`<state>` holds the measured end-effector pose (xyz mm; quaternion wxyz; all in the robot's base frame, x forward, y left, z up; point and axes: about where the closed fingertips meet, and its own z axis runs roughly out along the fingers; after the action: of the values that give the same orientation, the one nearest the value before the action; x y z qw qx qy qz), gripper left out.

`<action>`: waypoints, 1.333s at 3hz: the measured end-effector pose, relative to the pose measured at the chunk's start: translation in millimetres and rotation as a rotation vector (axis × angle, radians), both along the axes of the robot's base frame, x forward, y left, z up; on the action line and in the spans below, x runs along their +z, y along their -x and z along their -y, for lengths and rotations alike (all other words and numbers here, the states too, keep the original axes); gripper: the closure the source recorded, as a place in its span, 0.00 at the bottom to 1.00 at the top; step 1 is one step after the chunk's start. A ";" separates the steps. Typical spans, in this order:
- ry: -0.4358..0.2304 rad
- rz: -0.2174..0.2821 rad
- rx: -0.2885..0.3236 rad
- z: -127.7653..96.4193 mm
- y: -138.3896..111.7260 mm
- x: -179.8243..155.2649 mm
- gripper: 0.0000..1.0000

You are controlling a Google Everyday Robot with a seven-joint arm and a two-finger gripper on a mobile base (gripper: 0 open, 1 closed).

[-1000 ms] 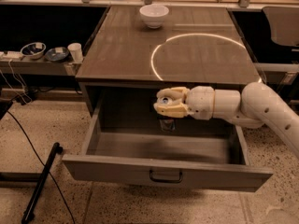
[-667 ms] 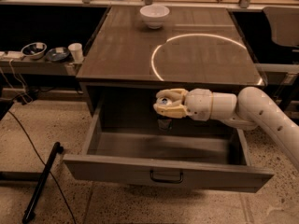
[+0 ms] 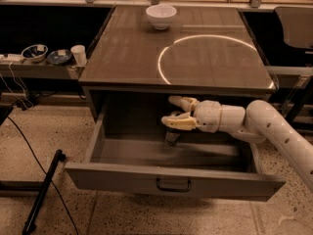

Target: Place redbull can into top drawer

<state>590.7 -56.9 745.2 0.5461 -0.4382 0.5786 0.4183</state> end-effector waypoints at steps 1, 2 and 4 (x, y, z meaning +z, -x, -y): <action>-0.002 -0.005 -0.002 0.3 -0.4 -3.3 0.00; -0.002 -0.005 -0.002 0.5 -0.3 -3.3 0.00; 0.051 0.048 0.004 56.7 23.0 -1.8 0.00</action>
Offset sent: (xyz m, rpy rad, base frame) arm 0.0004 -0.0004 -0.0033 0.0018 0.0052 -0.0017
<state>567.8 -113.6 743.4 0.5478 -0.4631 0.5749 0.3936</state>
